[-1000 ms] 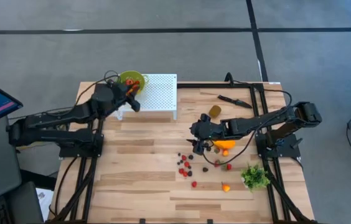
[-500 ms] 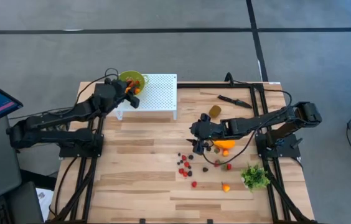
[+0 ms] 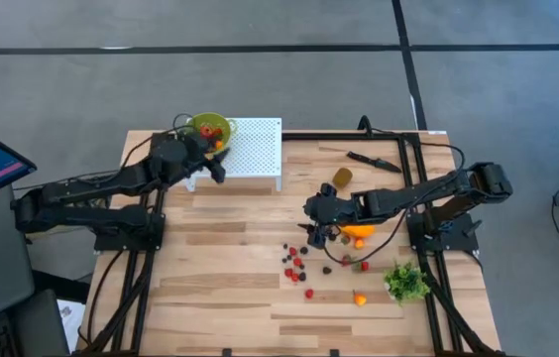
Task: Pick & Place Fruit
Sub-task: Put the black cherry into the green strainer bowl on the shelf
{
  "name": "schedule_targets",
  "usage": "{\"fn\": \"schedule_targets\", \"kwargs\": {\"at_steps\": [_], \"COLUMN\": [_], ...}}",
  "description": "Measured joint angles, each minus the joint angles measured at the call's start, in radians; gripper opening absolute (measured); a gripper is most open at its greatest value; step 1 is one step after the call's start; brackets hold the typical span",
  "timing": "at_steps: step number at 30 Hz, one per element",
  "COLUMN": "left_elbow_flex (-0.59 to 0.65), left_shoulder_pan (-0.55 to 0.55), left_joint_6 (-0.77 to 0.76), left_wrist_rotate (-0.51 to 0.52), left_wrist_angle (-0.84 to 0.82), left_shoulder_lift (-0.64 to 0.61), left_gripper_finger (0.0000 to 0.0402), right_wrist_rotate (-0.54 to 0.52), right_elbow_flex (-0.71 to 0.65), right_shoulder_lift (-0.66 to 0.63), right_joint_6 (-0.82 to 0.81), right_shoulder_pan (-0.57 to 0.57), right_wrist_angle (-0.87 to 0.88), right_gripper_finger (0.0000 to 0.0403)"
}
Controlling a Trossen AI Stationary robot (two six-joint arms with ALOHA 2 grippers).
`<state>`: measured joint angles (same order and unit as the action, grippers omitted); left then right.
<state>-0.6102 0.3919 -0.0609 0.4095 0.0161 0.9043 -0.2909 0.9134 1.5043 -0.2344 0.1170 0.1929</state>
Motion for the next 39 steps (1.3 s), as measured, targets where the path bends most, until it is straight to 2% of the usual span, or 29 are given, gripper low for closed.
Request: {"fn": "schedule_targets", "kwargs": {"at_steps": [6,12,17,21,31,39], "left_elbow_flex": [0.000,0.001,0.001,0.001,0.001,0.001], "left_shoulder_pan": [-0.116,-0.293,-0.442,-0.520,-0.584,-0.584], "left_joint_6": [0.006,0.059,0.060,0.060,0.057,0.052], "left_wrist_rotate": [-0.122,-0.269,-0.295,-0.296,-0.296,-0.295], "left_wrist_angle": [0.000,0.002,0.003,0.017,0.160,0.189], "left_shoulder_lift": [0.001,0.056,0.162,0.261,0.454,0.488], "left_gripper_finger": [0.0207,0.0188,0.0176,0.0171,0.0171,0.0172], "right_wrist_rotate": [0.001,0.001,-0.003,-0.017,-0.028,-0.019], "right_elbow_flex": [0.000,0.000,0.000,-0.001,0.000,0.000], "right_shoulder_lift": [0.000,0.000,0.004,0.035,0.150,0.211], "right_joint_6": [-0.068,-0.113,-0.150,-0.183,-0.212,-0.212], "right_shoulder_pan": [0.070,0.144,0.201,0.235,0.236,0.176], "right_wrist_angle": [0.030,0.032,0.031,0.037,0.033,0.028], "right_gripper_finger": [0.0265,0.0265,0.0265,0.0265,0.0265,0.0265]}}
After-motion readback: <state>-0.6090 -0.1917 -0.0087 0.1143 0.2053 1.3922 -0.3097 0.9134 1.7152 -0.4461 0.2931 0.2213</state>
